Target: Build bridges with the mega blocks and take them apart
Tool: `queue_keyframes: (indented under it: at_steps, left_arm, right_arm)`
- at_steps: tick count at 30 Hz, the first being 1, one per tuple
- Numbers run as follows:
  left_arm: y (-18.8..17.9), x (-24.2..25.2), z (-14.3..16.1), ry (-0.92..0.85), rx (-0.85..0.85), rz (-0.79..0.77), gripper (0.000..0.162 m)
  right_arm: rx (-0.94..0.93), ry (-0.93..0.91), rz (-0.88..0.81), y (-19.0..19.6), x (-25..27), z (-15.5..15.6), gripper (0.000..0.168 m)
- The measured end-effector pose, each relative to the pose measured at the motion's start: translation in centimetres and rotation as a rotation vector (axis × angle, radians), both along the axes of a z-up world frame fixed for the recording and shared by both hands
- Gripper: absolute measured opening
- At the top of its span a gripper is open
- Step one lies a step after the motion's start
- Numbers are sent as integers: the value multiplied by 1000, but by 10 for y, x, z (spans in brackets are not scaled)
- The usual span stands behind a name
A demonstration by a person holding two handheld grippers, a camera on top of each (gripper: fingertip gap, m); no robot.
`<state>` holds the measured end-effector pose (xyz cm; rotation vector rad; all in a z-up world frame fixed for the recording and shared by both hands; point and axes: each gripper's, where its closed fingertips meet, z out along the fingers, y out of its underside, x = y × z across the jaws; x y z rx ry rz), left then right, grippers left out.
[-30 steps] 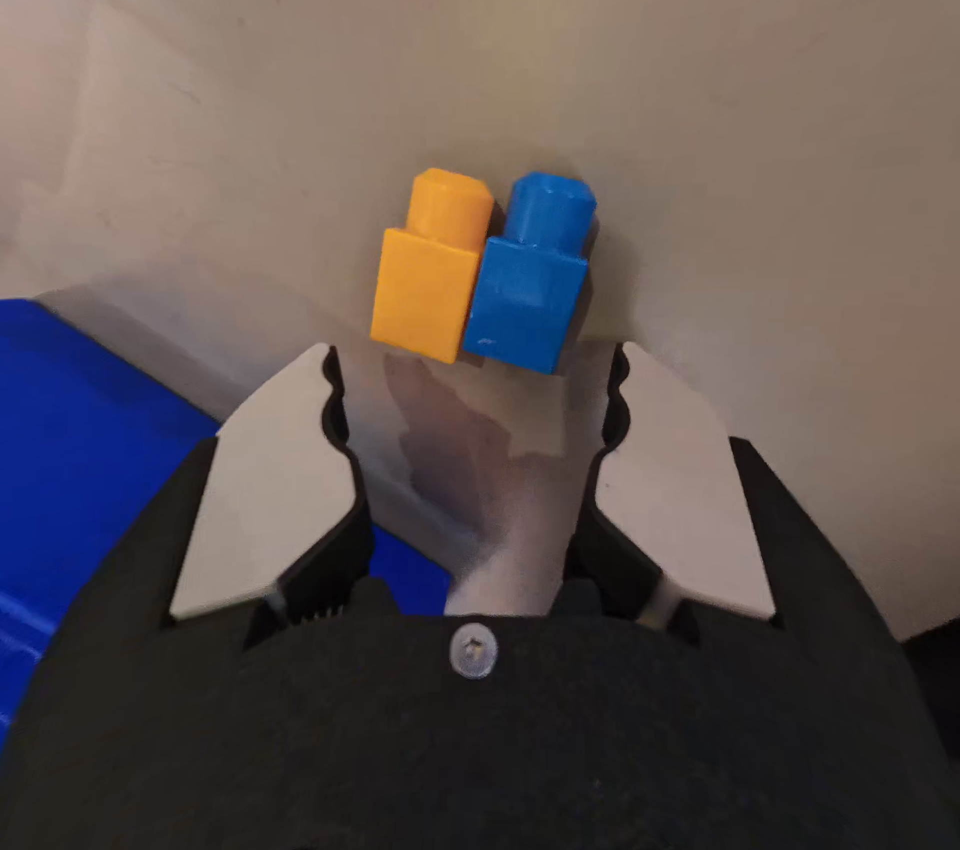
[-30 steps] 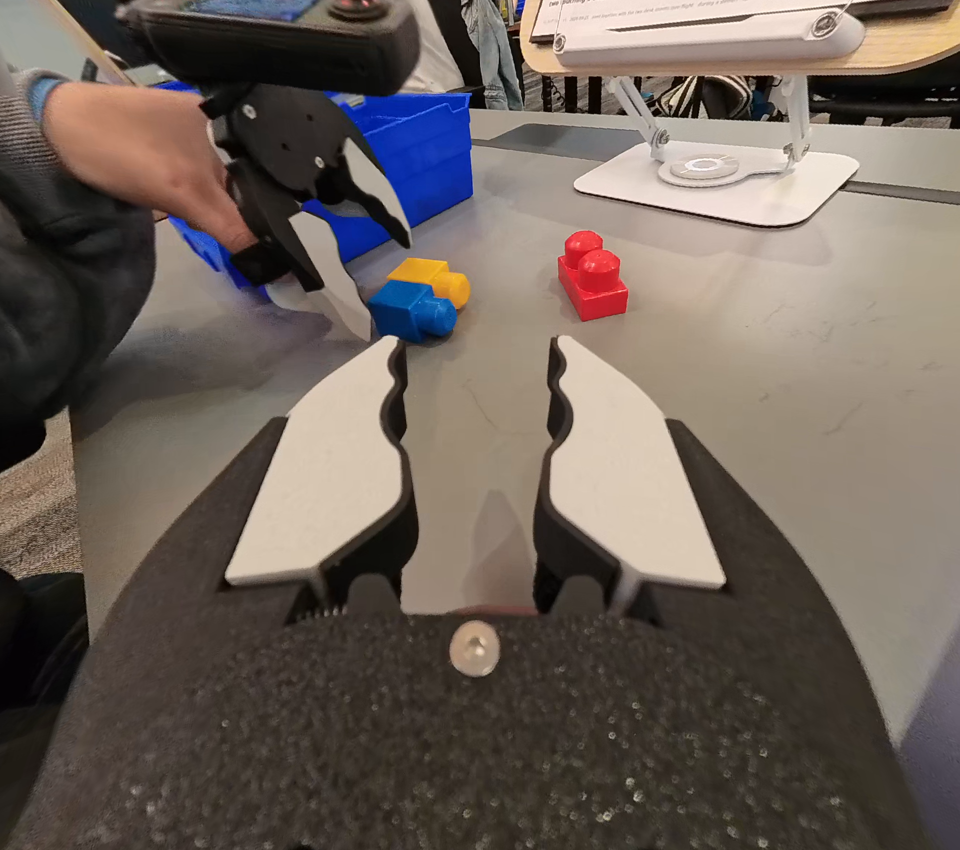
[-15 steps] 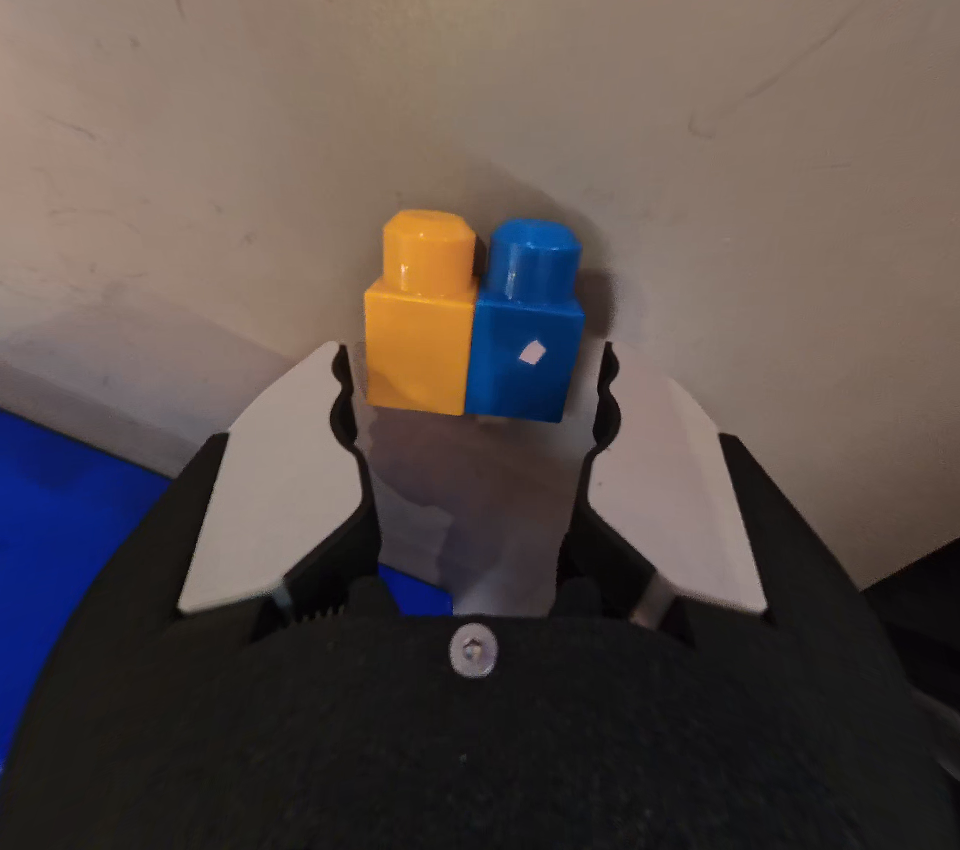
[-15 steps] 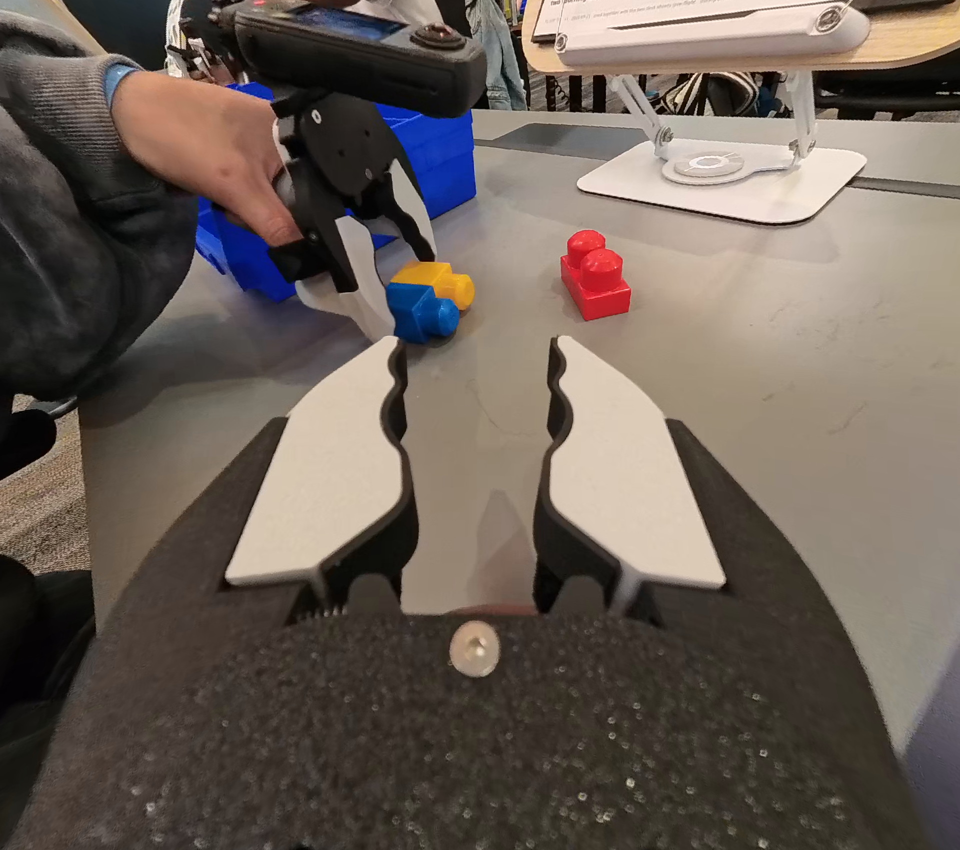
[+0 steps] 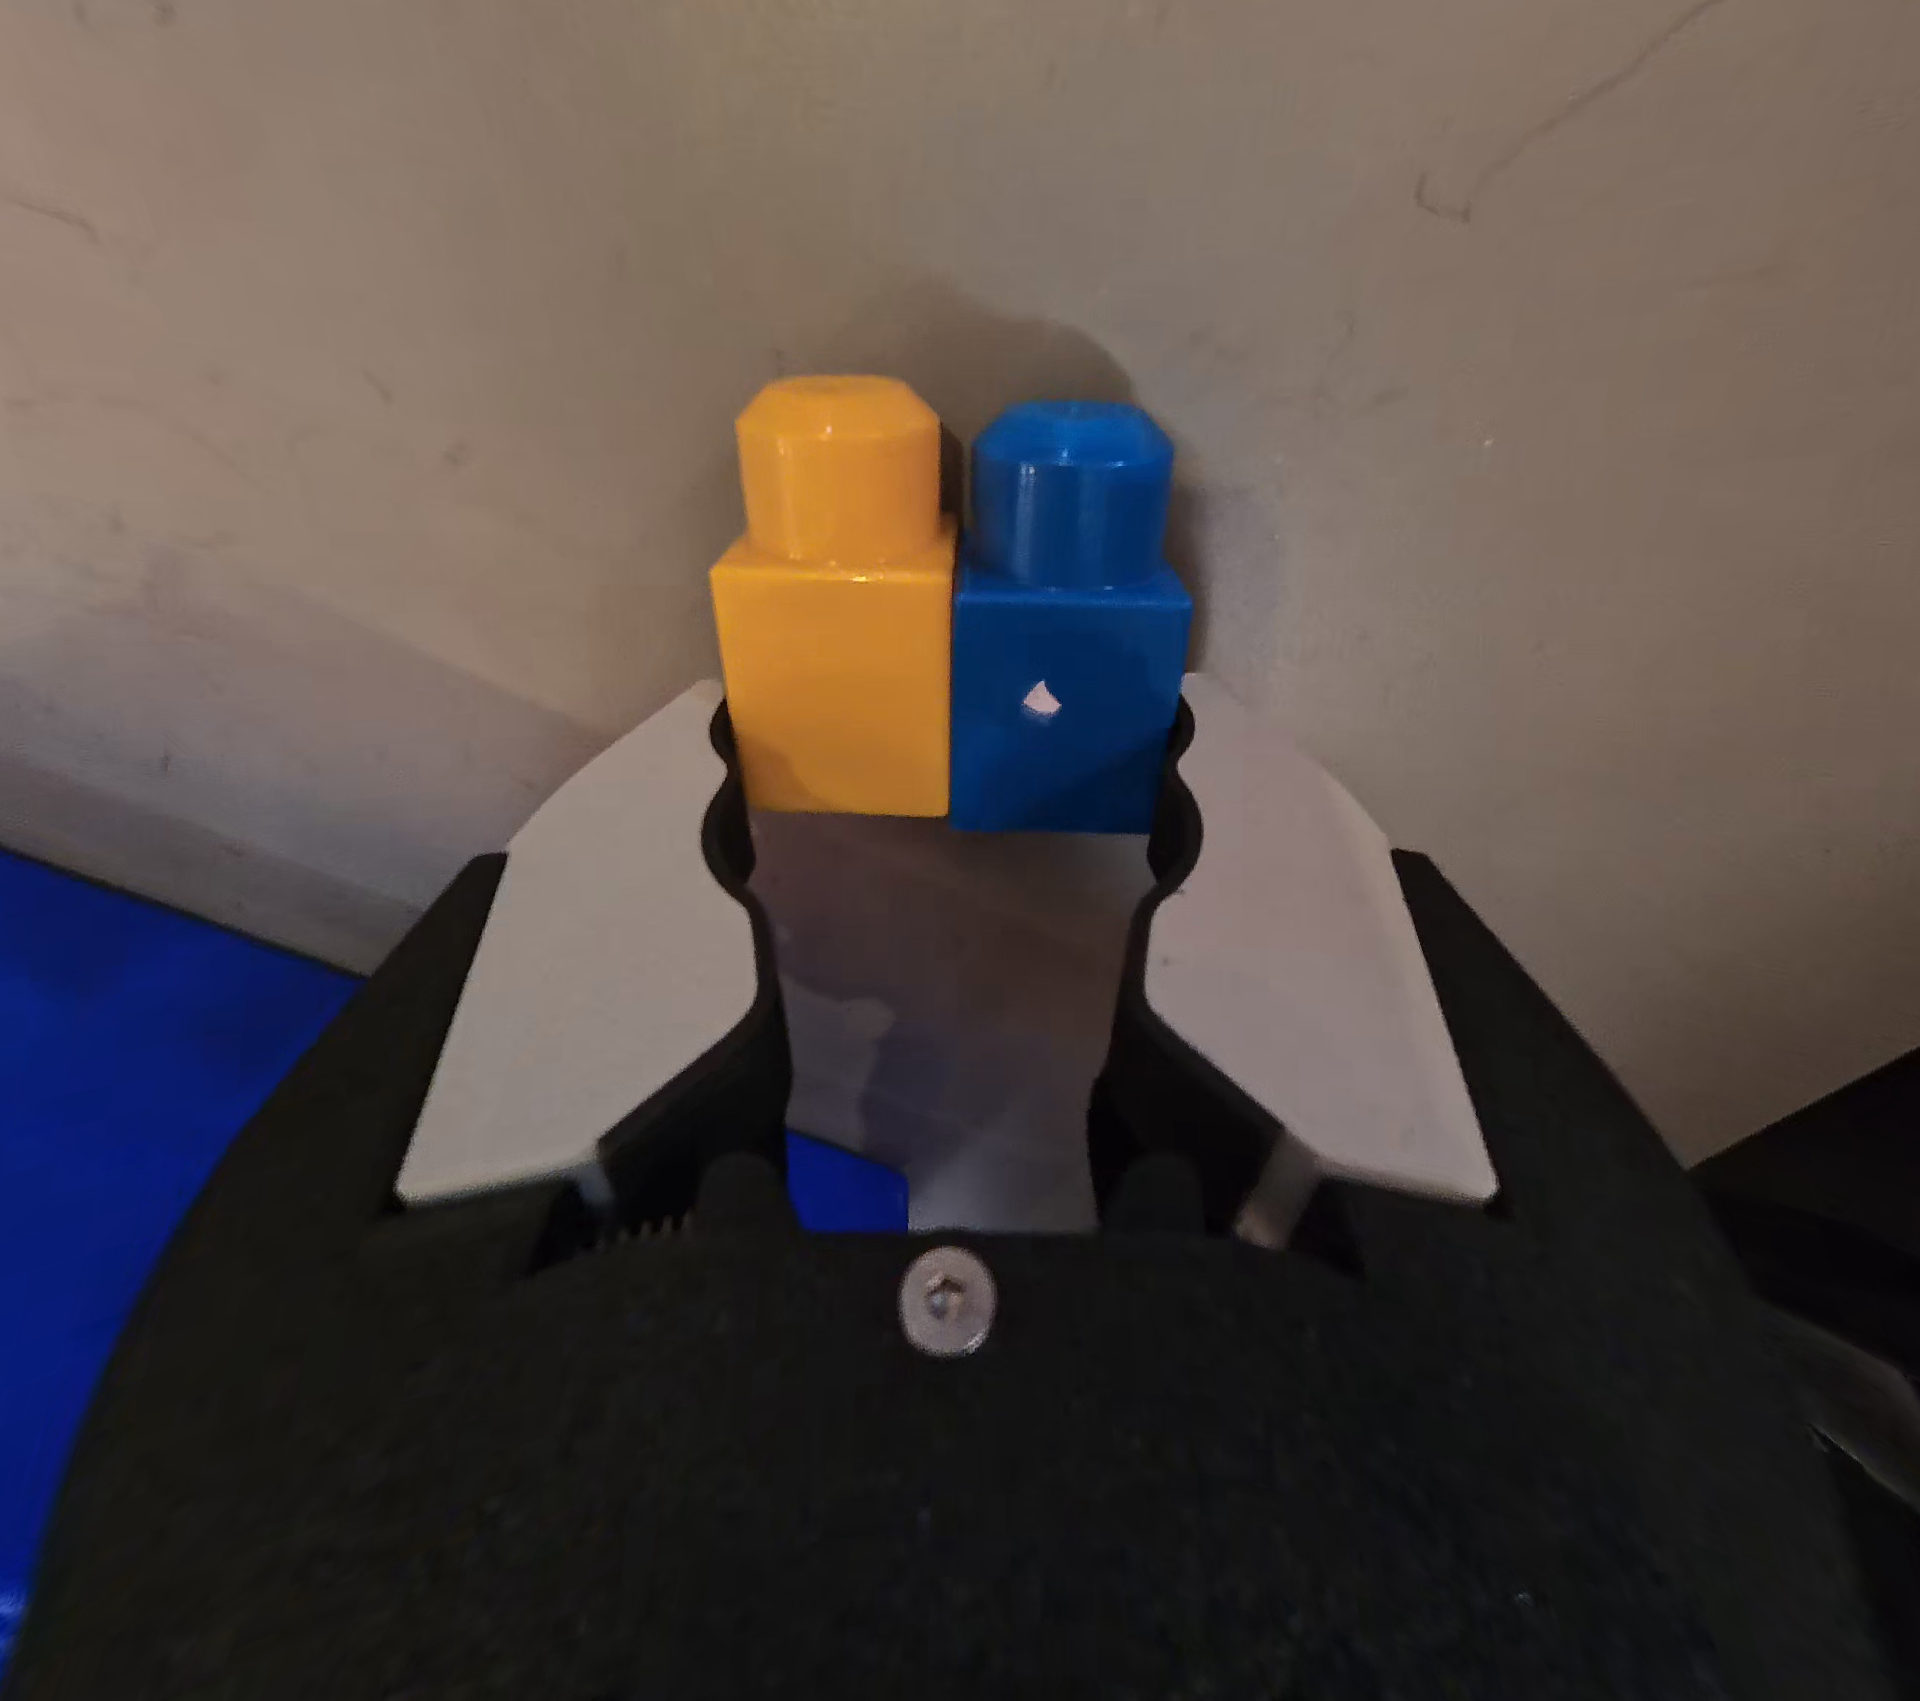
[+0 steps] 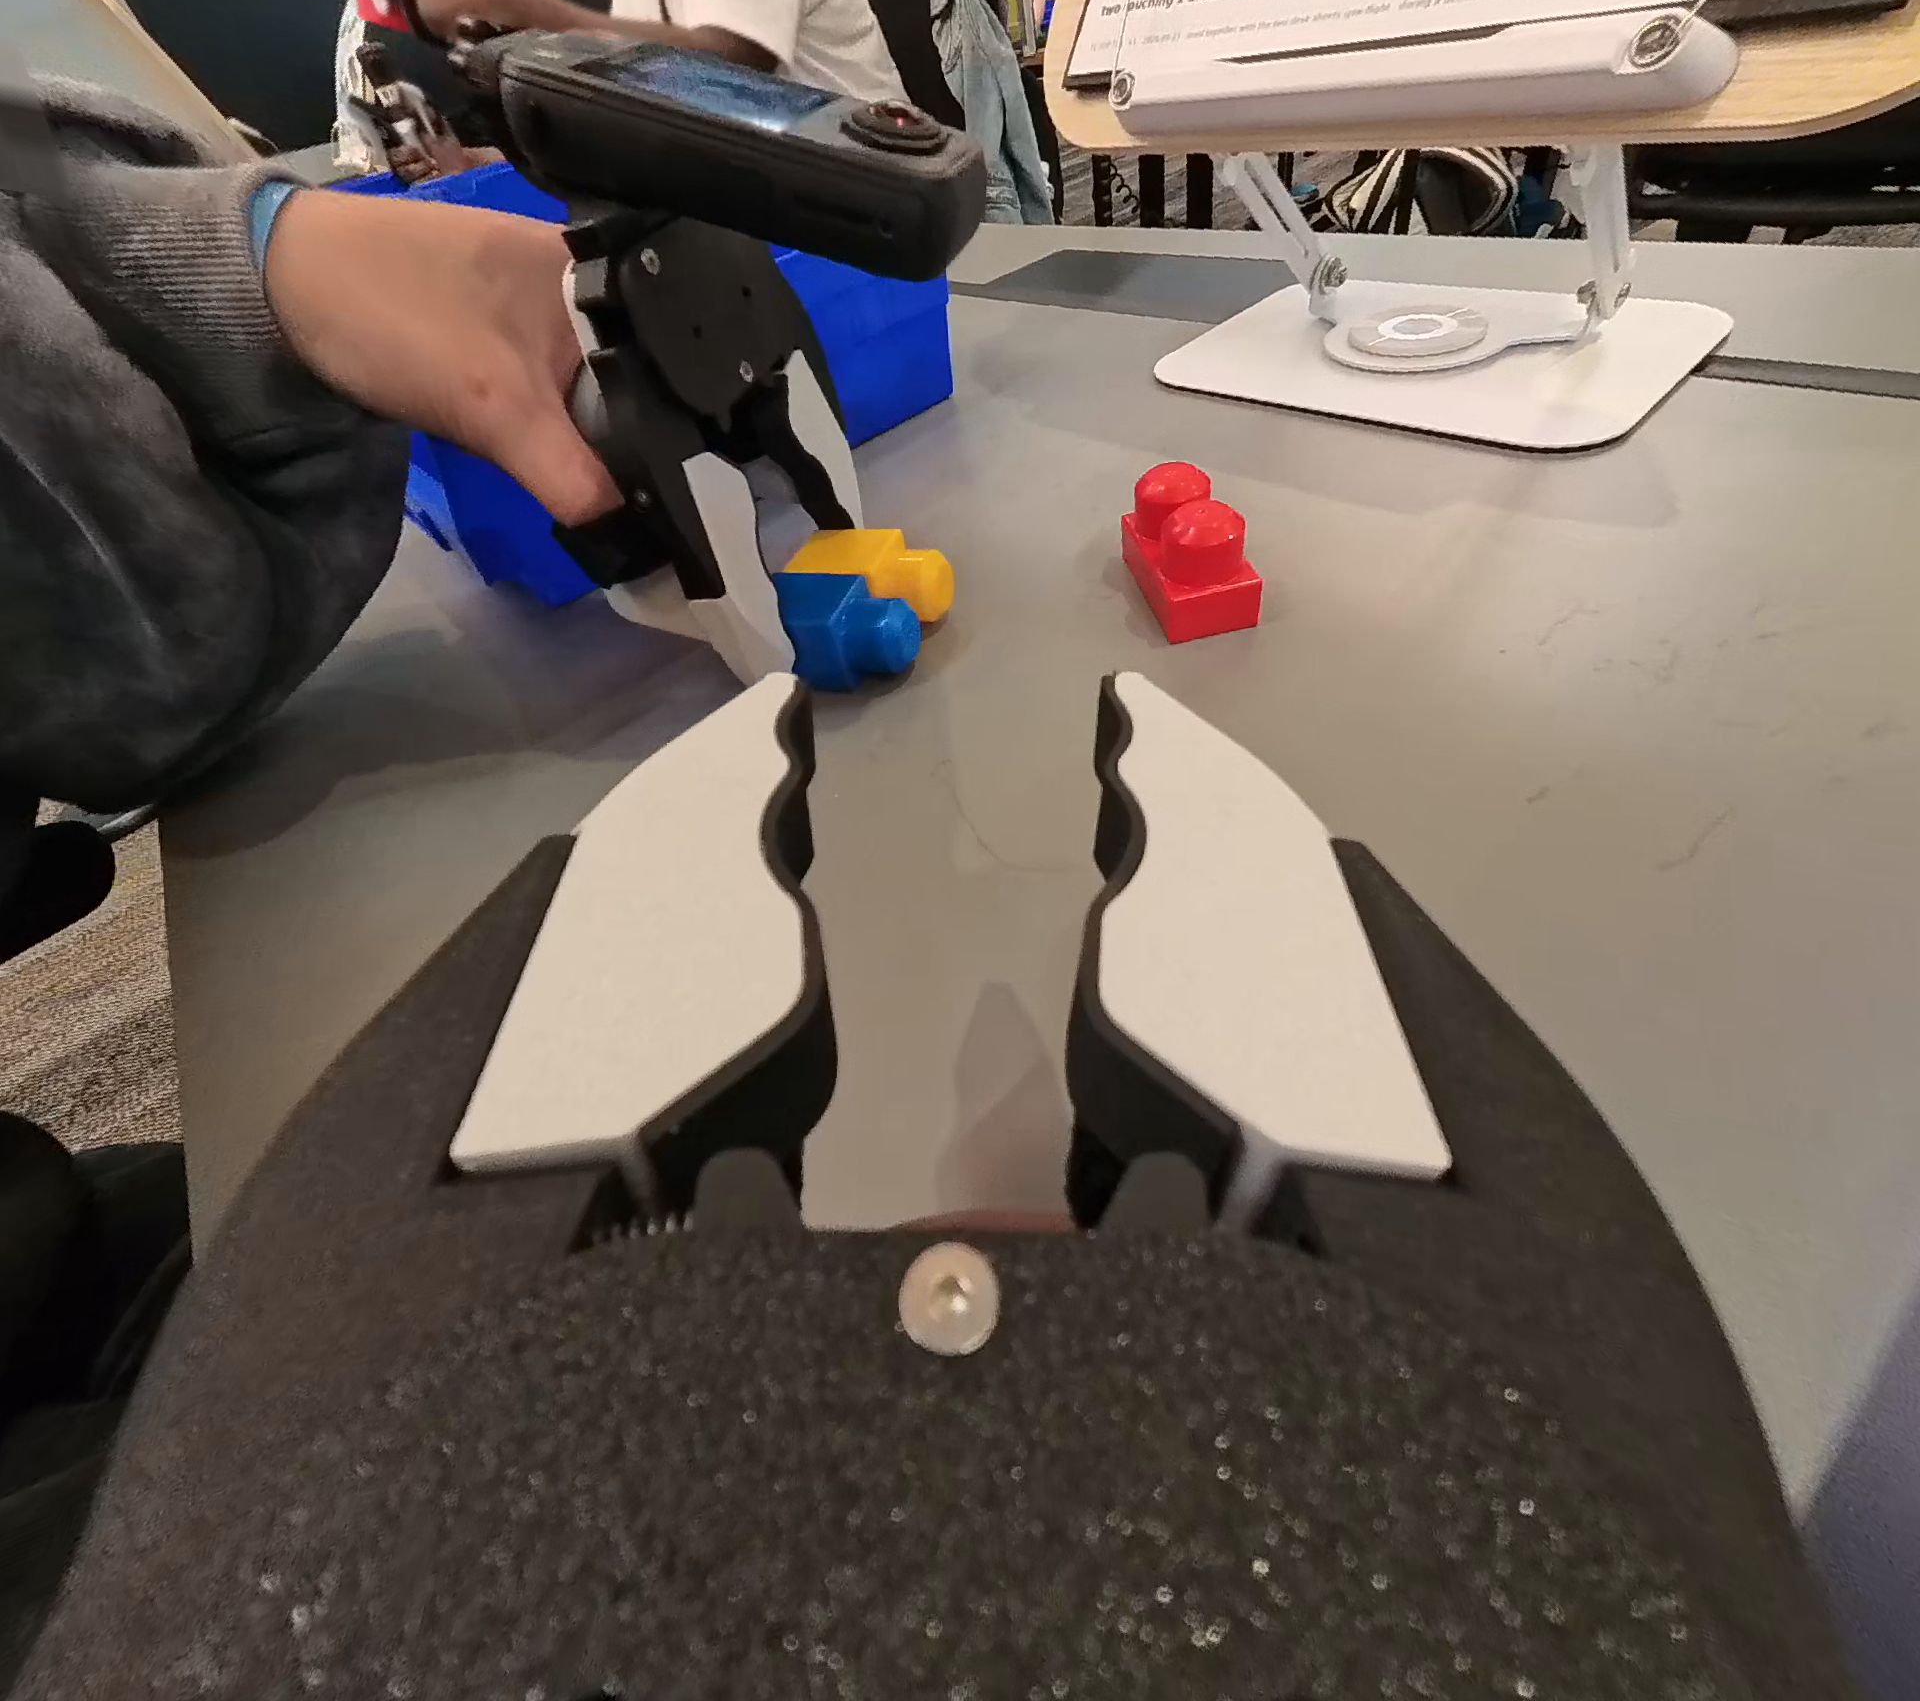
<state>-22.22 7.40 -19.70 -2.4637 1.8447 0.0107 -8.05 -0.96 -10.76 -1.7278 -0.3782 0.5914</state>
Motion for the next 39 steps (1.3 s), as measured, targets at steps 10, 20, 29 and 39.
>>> queue_keyframes:
  at_steps: [10, 20, 29, 39]
  left_arm:
    - [10, 18, 32, -325, 220, 127, 74]
    - [-14, 31, 65, -943, 409, 402, 74]
    - [-22, 8, 59, -993, 415, 461, 74]
    - [-25, -4, 70, -1075, 423, 430, 74]
  right_arm:
    - [2, -4, -1, 0, 0, 0, 52]
    - [-12, -28, -5, 10, -2, -1, 53]
    - [-347, -465, 47, 107, -4, -14, 60]
    - [-652, -638, 66, 156, -24, -79, 33]
